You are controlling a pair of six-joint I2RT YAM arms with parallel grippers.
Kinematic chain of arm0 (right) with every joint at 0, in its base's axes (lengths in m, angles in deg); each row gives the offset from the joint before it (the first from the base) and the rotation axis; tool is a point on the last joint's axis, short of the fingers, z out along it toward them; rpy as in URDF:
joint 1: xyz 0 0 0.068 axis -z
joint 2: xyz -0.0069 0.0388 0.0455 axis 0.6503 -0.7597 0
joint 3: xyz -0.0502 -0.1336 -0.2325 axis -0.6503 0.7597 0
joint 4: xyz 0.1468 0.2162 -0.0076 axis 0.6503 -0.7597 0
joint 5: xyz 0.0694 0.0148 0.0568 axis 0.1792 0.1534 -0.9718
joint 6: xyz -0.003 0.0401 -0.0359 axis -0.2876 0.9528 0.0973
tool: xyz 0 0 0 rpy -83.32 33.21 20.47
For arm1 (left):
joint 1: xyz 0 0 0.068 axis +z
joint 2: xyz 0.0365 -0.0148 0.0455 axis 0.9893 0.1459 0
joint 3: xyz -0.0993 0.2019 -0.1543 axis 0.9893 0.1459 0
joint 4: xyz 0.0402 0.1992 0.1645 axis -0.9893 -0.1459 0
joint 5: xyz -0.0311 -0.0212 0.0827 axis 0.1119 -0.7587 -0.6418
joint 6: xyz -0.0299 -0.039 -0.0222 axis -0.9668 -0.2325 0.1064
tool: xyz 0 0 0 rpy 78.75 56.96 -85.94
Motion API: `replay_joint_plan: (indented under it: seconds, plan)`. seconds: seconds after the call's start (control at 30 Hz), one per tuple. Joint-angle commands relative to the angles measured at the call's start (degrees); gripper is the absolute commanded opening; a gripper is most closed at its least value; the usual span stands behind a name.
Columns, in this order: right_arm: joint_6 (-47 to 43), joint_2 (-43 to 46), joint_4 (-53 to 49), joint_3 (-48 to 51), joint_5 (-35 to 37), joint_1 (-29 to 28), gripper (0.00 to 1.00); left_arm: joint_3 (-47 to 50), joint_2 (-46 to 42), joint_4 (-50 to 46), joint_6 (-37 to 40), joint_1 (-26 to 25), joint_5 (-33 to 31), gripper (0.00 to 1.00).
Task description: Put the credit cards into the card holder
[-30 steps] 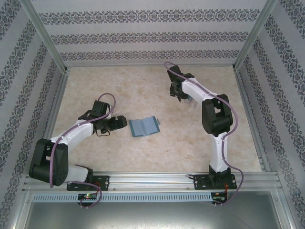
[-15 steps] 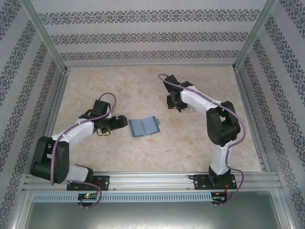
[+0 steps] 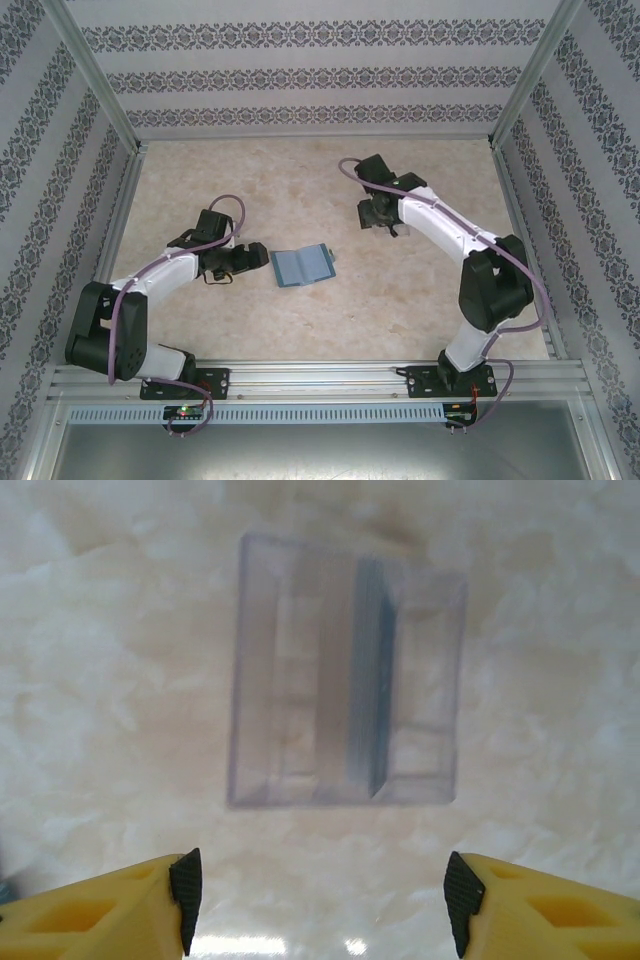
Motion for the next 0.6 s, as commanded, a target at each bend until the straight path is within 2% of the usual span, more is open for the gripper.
replay_joint_plan:
  seconds: [0.0,0.13,0.23,0.43,0.57]
  plan:
    - [-5.1,-5.1,-1.9,-3.8,0.0,1.7,0.7,-0.9,-0.9,1.5,0.5,-0.7,0.8,0.94]
    - [-5.7,-9.7,-3.1,-7.0,-0.7,2.1,0.73,-0.3,-2.2,0.8,0.6,-0.7,-0.4,0.94]
    - [-5.4,-12.6,-5.2,-9.0,2.4,2.1,0.74,0.2,-2.4,1.1,0.4,-0.7,-0.2,0.94]
    - [-4.0,-13.8,-4.5,-8.4,4.1,2.9,0.74,0.6,-3.0,0.8,0.4,-0.7,-0.5,0.94]
    - [-3.3,-13.8,-4.6,-8.3,8.9,3.3,0.71,0.5,-2.6,0.7,0.5,-0.7,-0.4,0.95]
